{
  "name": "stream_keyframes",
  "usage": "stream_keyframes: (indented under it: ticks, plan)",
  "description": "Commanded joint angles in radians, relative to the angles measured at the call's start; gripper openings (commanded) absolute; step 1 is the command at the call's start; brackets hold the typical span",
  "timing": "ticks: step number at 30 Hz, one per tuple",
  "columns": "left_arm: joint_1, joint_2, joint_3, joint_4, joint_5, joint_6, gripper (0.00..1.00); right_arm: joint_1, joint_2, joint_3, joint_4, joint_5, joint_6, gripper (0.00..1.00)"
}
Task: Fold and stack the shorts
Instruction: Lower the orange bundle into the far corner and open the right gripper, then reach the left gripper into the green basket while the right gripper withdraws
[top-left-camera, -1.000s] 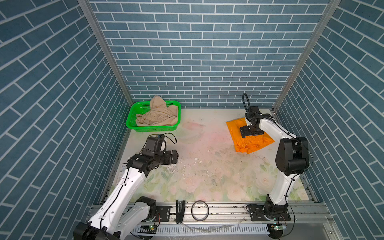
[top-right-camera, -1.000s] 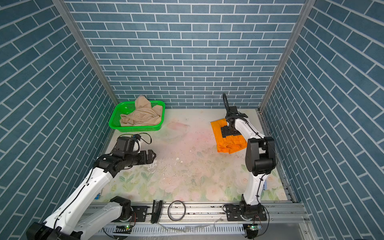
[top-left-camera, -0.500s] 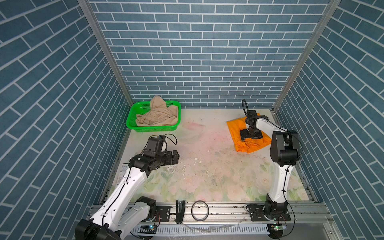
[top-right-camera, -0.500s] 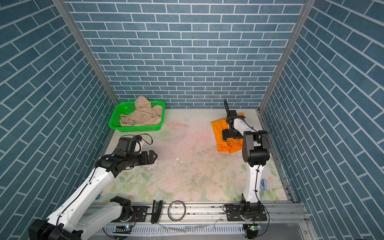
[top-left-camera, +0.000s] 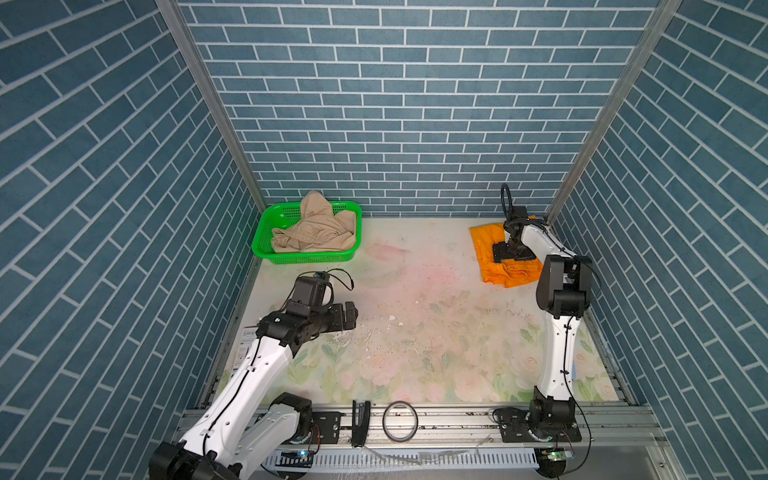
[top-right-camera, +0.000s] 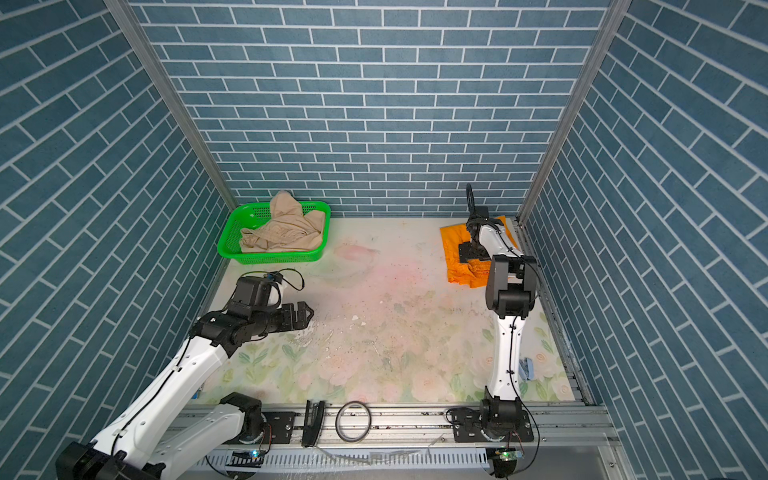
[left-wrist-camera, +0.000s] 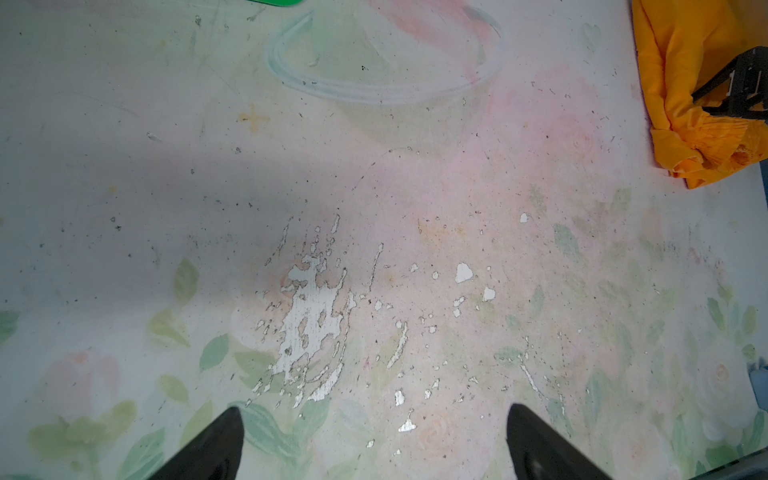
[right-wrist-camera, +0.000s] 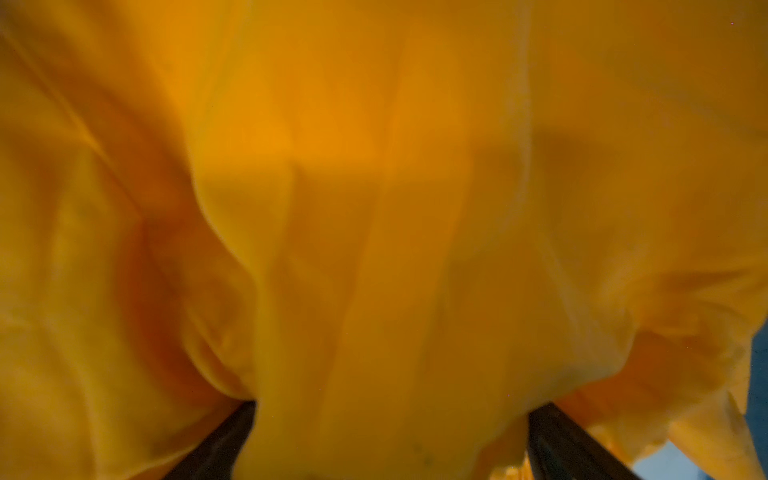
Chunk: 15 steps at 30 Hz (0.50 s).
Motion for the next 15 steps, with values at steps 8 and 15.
stream_keyframes:
  ticks: [8,15]
  plan:
    - [0.008,0.032,0.178,-0.089,-0.130,0.065,1.00,-0.014,-0.090,0.001,0.050,-0.101,-0.027,0.95]
    - [0.013,0.106,0.367,-0.124,-0.205,0.122,1.00,-0.001,-0.509,-0.360,0.300,-0.277,0.043,0.94]
